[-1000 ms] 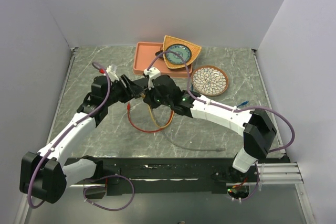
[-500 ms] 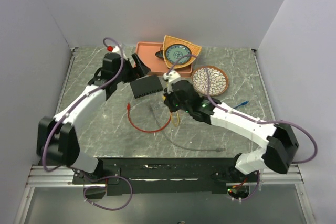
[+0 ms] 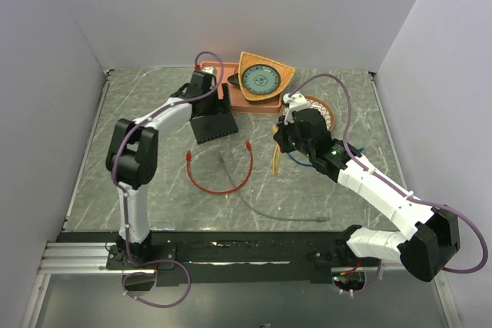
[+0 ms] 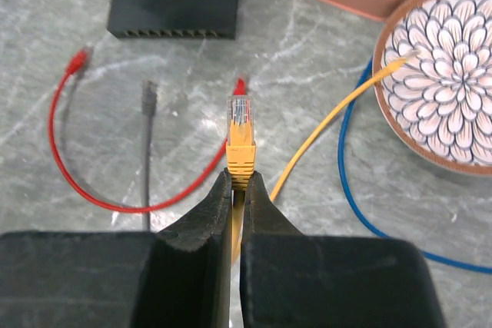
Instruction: Insert the plug into the switch port
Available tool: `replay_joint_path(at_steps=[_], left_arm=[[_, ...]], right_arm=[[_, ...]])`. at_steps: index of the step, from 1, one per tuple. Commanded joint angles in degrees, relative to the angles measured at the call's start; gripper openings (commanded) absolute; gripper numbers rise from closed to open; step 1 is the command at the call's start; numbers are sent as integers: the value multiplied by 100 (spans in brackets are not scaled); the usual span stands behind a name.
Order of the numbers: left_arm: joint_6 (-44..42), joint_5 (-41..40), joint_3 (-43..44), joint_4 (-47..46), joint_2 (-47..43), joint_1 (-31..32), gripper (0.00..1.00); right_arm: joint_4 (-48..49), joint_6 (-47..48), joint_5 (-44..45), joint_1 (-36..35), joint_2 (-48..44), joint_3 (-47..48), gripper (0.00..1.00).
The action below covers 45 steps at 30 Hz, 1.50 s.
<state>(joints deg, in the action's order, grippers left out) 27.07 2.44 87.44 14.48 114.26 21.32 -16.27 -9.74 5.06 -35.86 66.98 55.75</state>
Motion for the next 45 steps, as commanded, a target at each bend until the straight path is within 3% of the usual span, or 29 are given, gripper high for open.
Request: replay_joint_path(at_steps=[1,15,31,45], left_arm=[[-667,-814,747,283,526,311,99],[-870,-1544,1628,951,1758,373,98],[-185,-2045,-225,996,748,338,94],[905,-1852,-1853,890,-702,21,89]], right_arm=[[-69,95,-110,96,-186,-90,0],[-148,68,-374,105,-54,-152,0],[-245,121,-893,-61,351,76,0],[-631,464,-207,-1020,1053,867,0]])
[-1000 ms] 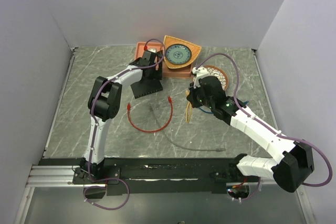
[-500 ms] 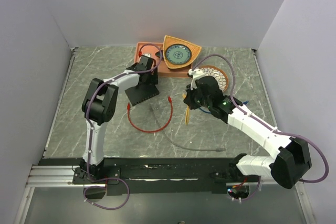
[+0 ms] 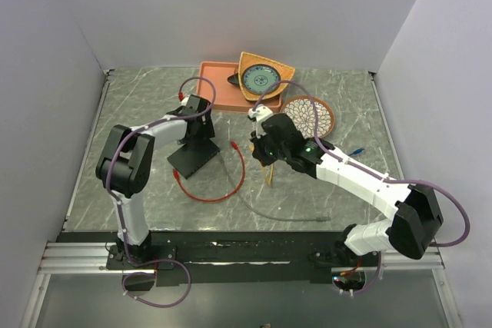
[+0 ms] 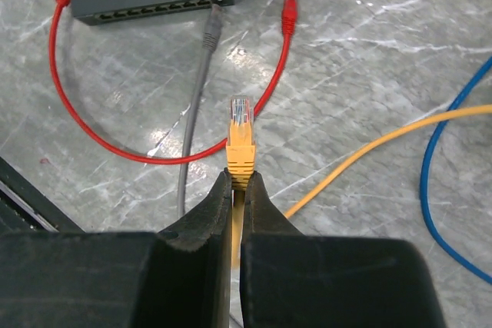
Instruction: Insert the plug into the switch port
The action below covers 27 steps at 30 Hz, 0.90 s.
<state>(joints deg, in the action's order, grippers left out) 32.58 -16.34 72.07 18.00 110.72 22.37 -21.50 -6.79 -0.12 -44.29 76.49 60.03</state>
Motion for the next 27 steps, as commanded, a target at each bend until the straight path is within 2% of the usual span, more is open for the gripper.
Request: replay_joint_path(at_steps=[1,6,8,11,14,21,27], left_arm=[[355,-79,-308,564,-497,-92,90],[276,-203,-159,652,-1094,-119,95],[258,-125,-185,591,-1271,-154,99],[240,173,-299,468,-1614,-294,100],[293,542,-597,275,-2009,-531,99],[627,1404,-1905,-472,-2809,-1173,99],[820,1861,-2820,-1236,-2907,-1498,98]], right_arm=[[-109,186,337,-254,121,474,0],[-162,274,416,-448,226,729,0],[-240,266,460,-501,322,852,0],[-215,292,337,-562,393,923,0],[-171,336,197,-659,507,1002,0],[-180,371,206,-975,1139,1353,0],[40,275,-101,-1090,1851,1546,0]])
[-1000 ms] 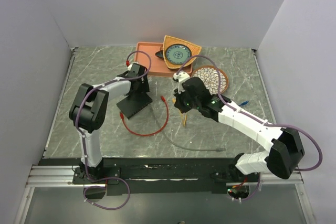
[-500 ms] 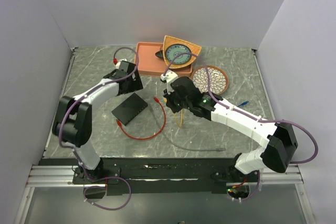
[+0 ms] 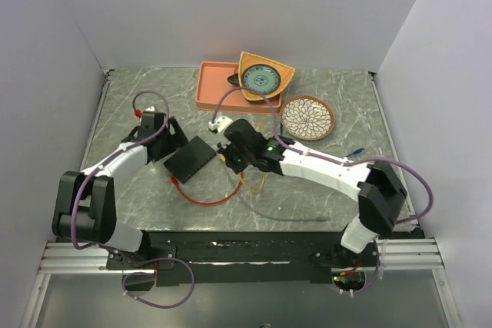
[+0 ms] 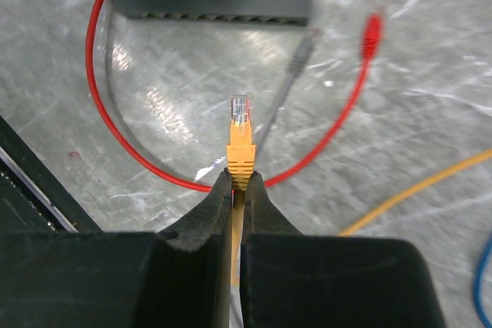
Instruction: Insert the plug into the switch port
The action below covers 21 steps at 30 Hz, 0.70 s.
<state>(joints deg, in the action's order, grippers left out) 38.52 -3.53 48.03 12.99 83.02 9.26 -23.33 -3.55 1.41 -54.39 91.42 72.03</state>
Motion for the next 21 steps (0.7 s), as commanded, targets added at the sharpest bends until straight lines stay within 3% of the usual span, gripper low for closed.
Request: replay_joint_path(at_steps=[1,8,21], left_arm=[[217,721,-470,-798,-94,-240,98],[94,1398,-813,-1440,144,-539,97],[103,1584,-1173,-1624,3,-539,87]], right_arm=[[293,-67,-403,-98,429,329,0],[883,-242,-625,-309,1114,364,0],[1445,-445,-756,-397,2002,303,0]])
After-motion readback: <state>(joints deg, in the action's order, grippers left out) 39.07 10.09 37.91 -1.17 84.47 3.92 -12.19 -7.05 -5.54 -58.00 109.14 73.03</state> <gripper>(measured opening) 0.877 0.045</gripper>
